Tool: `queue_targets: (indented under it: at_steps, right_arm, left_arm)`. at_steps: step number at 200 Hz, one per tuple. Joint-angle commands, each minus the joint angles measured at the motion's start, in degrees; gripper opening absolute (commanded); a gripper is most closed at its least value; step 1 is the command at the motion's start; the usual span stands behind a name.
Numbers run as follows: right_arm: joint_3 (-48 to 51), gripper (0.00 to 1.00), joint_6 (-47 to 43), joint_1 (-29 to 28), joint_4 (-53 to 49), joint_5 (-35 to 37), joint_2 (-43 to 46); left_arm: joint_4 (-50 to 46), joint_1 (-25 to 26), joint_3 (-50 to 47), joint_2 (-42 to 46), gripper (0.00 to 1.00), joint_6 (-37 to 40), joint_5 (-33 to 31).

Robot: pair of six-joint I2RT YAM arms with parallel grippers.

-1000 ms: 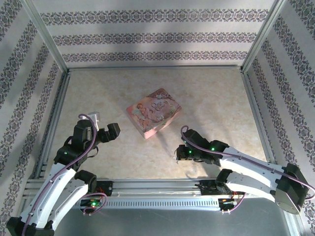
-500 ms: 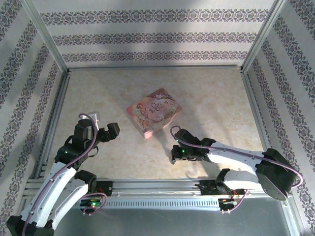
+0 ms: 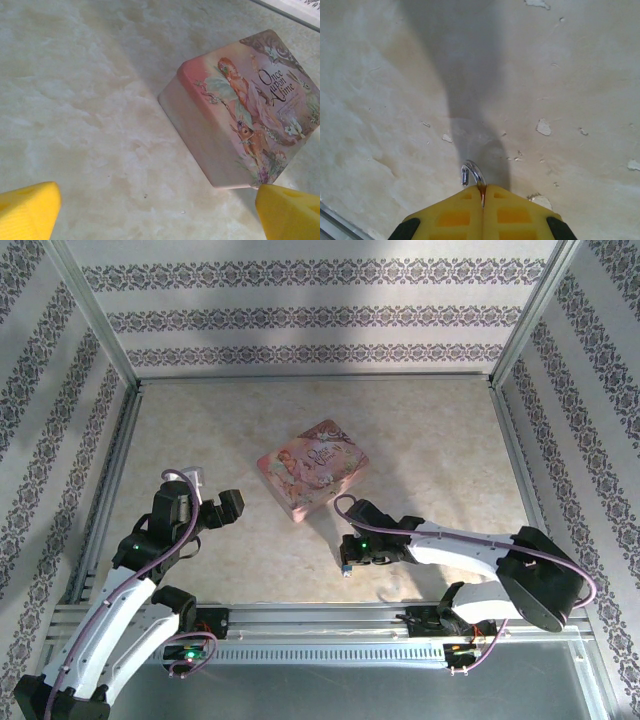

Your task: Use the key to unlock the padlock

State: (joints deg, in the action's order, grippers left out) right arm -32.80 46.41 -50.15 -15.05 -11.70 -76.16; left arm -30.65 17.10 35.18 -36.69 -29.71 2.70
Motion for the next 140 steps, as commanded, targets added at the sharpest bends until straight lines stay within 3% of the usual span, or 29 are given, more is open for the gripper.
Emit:
queue_targets:
  at_steps: [1, 106, 140]
  right_arm:
    - [-1.7, 0.00, -1.2, -0.6, 0.6, -1.4, -1.2]
    - [-2.4, 0.00, -2.0, -0.6, 1.2, -2.6, -4.7]
    - [-2.9, 0.17, -2.3, -0.6, -0.4, -0.8, -1.6]
  left_arm:
    - [-0.2, -1.1, 1.9, 0.1, 0.99, 1.5, -1.1]
    - [-0.3, -1.2, 2.4, -0.1, 0.99, 1.8, -1.5]
    - [-1.2, -1.1, 3.0, 0.2, 0.99, 2.0, -1.8]
